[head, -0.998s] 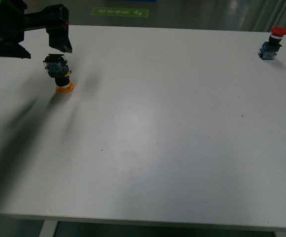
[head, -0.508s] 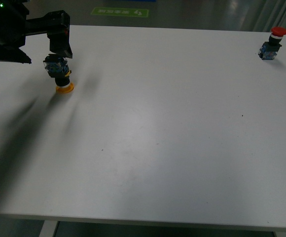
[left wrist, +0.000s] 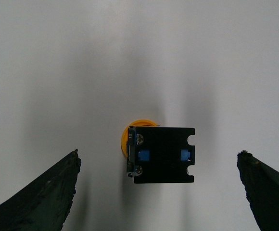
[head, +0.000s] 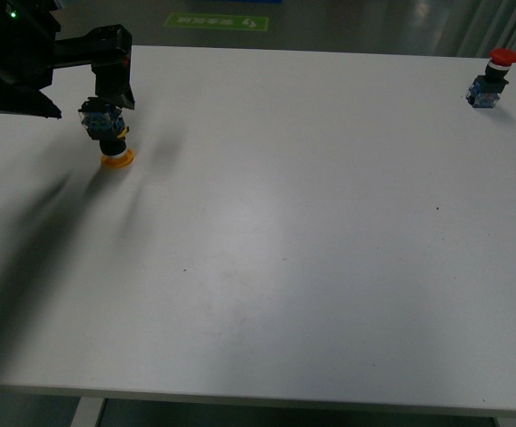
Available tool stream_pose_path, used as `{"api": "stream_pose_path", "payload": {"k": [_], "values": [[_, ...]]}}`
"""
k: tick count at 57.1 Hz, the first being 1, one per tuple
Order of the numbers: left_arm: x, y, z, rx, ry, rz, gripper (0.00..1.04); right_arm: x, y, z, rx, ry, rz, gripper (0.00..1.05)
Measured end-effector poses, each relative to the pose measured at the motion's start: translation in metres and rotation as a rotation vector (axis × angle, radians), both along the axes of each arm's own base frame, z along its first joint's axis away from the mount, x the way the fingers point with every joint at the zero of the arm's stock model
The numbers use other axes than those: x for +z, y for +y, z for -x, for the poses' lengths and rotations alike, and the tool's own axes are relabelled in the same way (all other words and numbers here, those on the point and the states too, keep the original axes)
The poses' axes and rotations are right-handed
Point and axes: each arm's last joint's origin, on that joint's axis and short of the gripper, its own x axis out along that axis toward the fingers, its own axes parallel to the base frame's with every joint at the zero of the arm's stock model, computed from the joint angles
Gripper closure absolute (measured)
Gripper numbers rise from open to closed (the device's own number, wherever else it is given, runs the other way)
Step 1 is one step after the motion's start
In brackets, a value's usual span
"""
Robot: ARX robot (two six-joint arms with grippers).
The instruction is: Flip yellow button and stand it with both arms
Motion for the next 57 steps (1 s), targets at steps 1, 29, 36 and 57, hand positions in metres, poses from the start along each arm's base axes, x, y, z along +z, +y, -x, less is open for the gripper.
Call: {"api": "stream_pose_path", "payload": {"k": [1, 29, 36, 57], "values": [[0.0, 0.0, 0.0, 0.0, 0.0, 0.0, 0.07, 0.0, 0.0, 0.0, 0.0, 0.0, 0.0, 0.07], [-0.004, -0.001, -0.009, -0.005, 0.036, -0.001, 0.38, 0.0, 0.0, 0.0, 0.0, 0.0, 0.0, 0.07], [-0.006, 0.0, -0.01, -0.002, 0.048, 0.009, 0.6, 0.0, 0.0, 0.0, 0.0, 0.0, 0.0, 0.07], [-0.004, 0.004, 0.0, 0.001, 0.05, 0.3, 0.71, 0.0, 0.0, 0.0, 0.0, 0.0, 0.0, 0.07]]}}
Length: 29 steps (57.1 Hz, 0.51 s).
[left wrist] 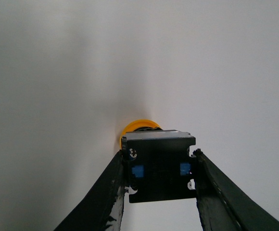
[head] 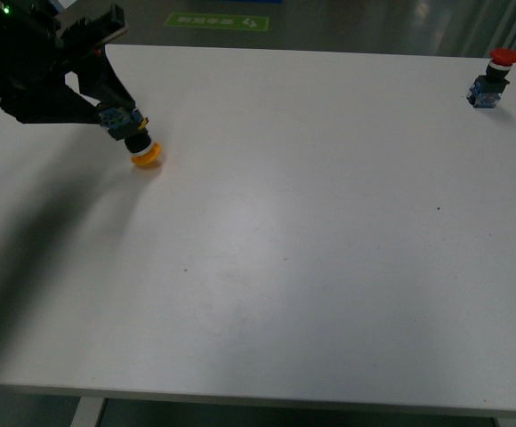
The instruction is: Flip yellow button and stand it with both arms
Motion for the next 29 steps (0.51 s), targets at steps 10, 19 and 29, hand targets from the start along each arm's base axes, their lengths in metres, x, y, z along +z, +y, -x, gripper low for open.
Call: {"api": "stream_pose_path", "payload": {"k": [10, 19, 29], "values": [[0.036, -0.029, 0.011, -0.073, -0.113, 0.38, 0.71, 0.0, 0.0, 0.0, 0.0, 0.0, 0.0, 0.07], [0.062, -0.074, 0.02, -0.184, -0.203, 0.625, 0.71, 0.0, 0.0, 0.0, 0.0, 0.0, 0.0, 0.07], [0.073, -0.112, 0.029, -0.24, -0.23, 0.8, 0.71, 0.0, 0.0, 0.0, 0.0, 0.0, 0.0, 0.07]]}}
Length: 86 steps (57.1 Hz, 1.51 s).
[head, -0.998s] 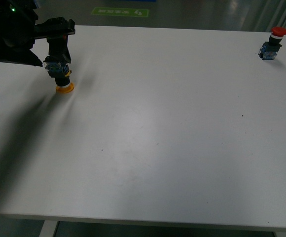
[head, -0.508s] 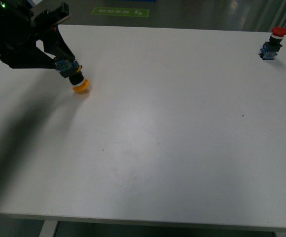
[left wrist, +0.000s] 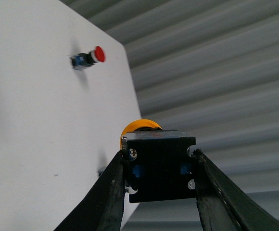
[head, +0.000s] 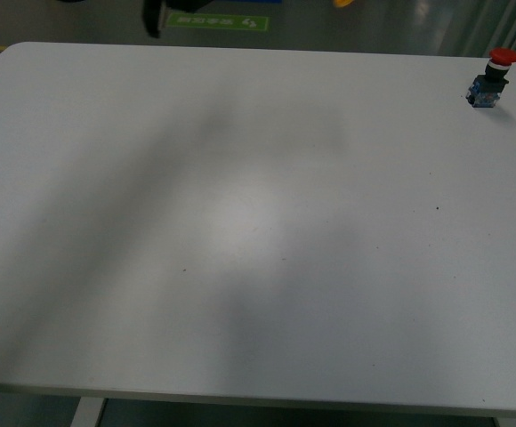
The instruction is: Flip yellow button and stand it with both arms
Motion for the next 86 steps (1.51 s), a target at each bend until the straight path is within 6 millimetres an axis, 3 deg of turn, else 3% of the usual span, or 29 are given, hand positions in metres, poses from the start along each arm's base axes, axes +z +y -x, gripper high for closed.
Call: {"api": "stream_pose_path", "payload": {"k": [11, 35, 67, 70, 79, 82, 86], "values": [[0.012, -0.023, 0.009, -0.051, -0.027, 0.182, 0.71, 0.0, 0.0, 0.0, 0.0, 0.0, 0.0, 0.07], [0.033, -0.031, 0.03, -0.124, -0.103, 0.47, 0.71, 0.0, 0.0, 0.0, 0.0, 0.0, 0.0, 0.07], [0.019, -0.032, 0.033, -0.131, -0.07, 0.428, 0.71, 0.0, 0.0, 0.0, 0.001, 0.0, 0.0, 0.07], [0.019, -0.032, 0.033, -0.131, -0.07, 0.428, 0.71, 0.001, 0.002, -0.002, 0.044, 0.021, -0.073, 0.07], [0.02, -0.032, 0.033, -0.131, -0.071, 0.428, 0.71, 0.038, 0.017, -0.037, 0.149, 0.02, -0.454, 0.07], [0.02, -0.032, 0.033, -0.131, -0.071, 0.427, 0.71, 0.055, 0.024, -0.061, 0.181, 0.037, -0.593, 0.07], [0.02, -0.032, 0.033, -0.131, -0.071, 0.428, 0.71, 0.062, 0.03, -0.088, 0.181, 0.101, -0.727, 0.07]]}}
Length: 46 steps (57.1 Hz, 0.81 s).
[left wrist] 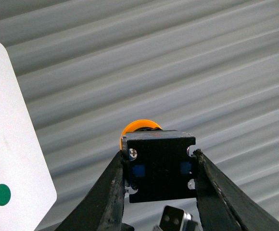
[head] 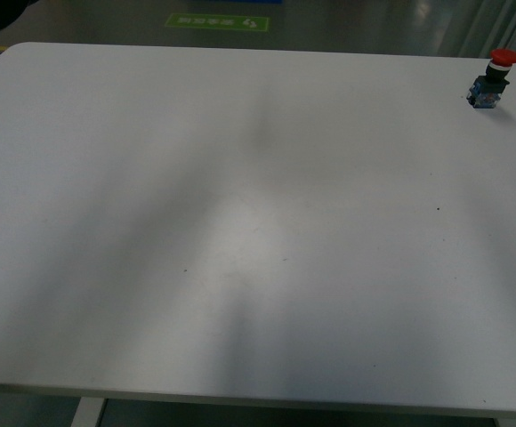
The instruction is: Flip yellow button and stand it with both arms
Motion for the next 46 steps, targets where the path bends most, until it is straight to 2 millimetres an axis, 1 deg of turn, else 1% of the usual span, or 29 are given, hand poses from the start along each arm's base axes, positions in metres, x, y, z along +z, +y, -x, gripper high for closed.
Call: {"api": "stream_pose_path", "payload": {"k": [2, 8, 12, 17, 21, 29, 38, 46], "values": [[0.0, 0.0, 0.0, 0.0, 0.0, 0.0, 0.71, 0.0, 0.004, -0.014, 0.006, 0.045, -0.058, 0.07], [0.0, 0.0, 0.0, 0.001, 0.0, 0.0, 0.71, 0.007, 0.009, -0.036, 0.03, 0.095, -0.15, 0.07], [0.0, 0.0, 0.0, 0.001, 0.0, 0.0, 0.71, 0.014, 0.012, -0.047, 0.037, 0.098, -0.184, 0.07], [0.0, 0.0, 0.0, 0.001, -0.001, 0.0, 0.71, 0.027, 0.015, -0.059, 0.079, 0.102, -0.249, 0.07], [0.0, 0.0, 0.0, 0.001, -0.001, 0.0, 0.71, 0.032, 0.017, -0.064, 0.094, 0.116, -0.285, 0.07], [0.0, 0.0, 0.0, 0.001, -0.001, 0.0, 0.71, 0.036, 0.024, -0.076, 0.129, 0.152, -0.34, 0.07], [0.0, 0.0, 0.0, 0.001, -0.001, 0.0, 0.71, 0.041, 0.033, -0.086, 0.173, 0.171, -0.371, 0.07], [0.0, 0.0, 0.0, 0.001, -0.001, 0.0, 0.71, 0.05, 0.04, -0.093, 0.207, 0.17, -0.401, 0.07]]}}
